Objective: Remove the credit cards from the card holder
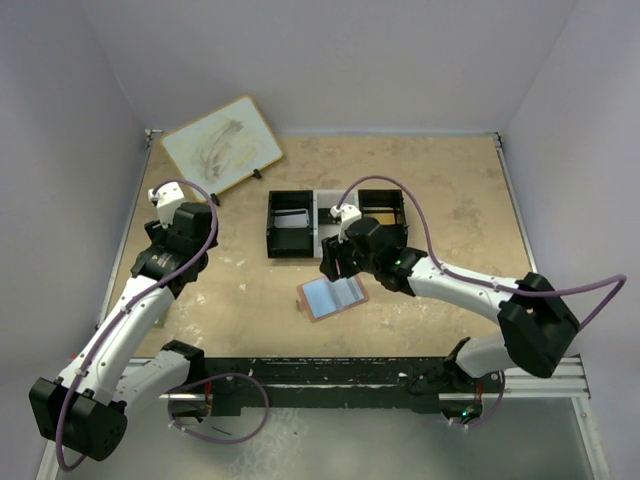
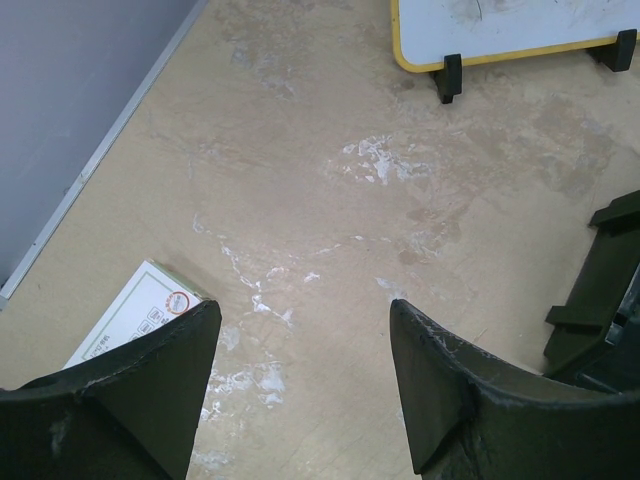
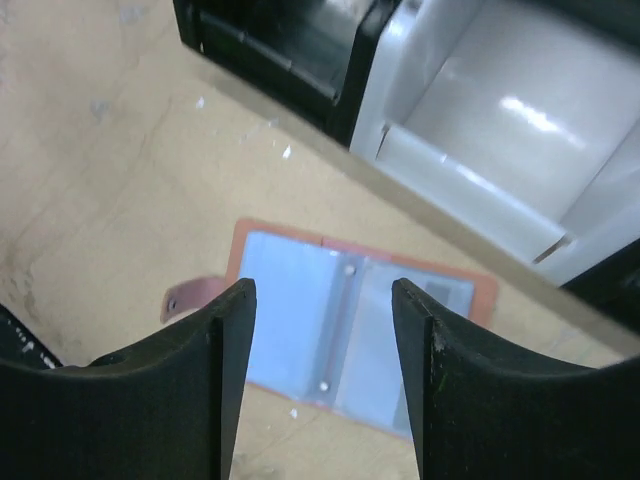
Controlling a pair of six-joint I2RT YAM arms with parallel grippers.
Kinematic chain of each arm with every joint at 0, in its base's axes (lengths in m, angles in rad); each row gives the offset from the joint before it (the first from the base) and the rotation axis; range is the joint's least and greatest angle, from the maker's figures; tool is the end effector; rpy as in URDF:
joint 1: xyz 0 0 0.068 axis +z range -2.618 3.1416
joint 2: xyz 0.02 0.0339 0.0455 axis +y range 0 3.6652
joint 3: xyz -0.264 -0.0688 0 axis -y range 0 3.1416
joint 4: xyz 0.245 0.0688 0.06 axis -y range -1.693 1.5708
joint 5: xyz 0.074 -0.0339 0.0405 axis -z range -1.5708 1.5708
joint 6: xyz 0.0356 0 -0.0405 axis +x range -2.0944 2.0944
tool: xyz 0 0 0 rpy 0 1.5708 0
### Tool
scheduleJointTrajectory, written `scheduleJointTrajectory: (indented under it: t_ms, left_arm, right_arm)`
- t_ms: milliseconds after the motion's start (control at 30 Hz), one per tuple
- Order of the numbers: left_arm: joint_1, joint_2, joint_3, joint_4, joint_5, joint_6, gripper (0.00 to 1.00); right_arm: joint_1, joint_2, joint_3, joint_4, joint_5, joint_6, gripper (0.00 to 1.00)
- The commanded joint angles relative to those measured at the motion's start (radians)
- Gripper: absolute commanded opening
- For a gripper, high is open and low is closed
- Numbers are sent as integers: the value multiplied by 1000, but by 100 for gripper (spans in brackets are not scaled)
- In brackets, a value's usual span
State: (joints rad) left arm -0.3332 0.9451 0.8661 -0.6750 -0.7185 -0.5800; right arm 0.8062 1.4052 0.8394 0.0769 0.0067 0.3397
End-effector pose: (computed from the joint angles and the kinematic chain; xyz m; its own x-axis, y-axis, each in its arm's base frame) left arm 0.1852 -0.0393 0.2990 -0.4275 -0.2886 -0.8567 -0.5279 0.8490 -0.0226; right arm 0.2163 0.2252 0.2417 -0.5456 -0.0875 -0.8334 -0.5682 0.7696 0.2912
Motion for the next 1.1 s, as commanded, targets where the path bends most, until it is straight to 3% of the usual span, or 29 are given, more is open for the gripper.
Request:
scheduleJointTrajectory:
  t_ms: [0, 300, 600, 1067]
  left_arm:
    - [2, -9, 2, 18, -18, 19, 66]
    - [3, -7, 2, 16, -25, 17, 66]
    - [4, -7, 2, 15, -24, 19, 66]
    - [3, -5, 2, 17, -15, 23, 66]
  right_arm:
    - [46, -26, -28, 10, -6, 159, 61]
    - [199, 100, 4, -59, 138, 234, 68]
    - [235, 219, 102, -179, 269, 233, 69]
    - [251, 382, 119, -190, 245, 234, 70]
